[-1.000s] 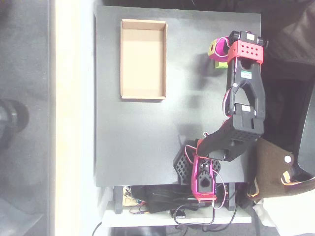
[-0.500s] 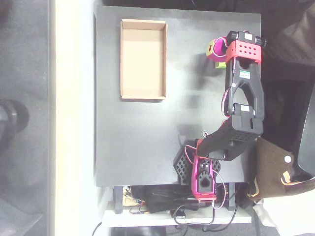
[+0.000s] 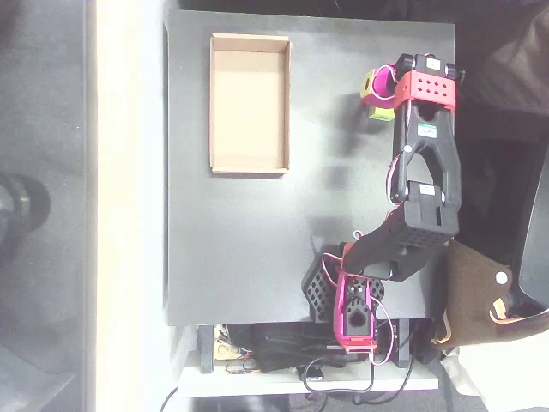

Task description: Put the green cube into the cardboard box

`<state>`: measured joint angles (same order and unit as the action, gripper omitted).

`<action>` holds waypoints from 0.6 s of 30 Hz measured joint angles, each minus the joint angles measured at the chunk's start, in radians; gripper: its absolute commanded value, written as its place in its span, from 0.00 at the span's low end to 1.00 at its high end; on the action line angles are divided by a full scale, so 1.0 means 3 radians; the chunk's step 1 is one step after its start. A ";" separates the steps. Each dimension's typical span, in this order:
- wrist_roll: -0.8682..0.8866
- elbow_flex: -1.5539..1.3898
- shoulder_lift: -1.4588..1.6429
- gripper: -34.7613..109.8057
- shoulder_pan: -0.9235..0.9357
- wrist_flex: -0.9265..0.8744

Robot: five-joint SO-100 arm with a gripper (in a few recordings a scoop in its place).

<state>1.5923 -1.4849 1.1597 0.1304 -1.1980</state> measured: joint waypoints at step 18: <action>0.0000 0.0005 0.0046 0.29 -0.0005 0.0000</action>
<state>1.5923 -1.4834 1.1735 0.1289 -1.1980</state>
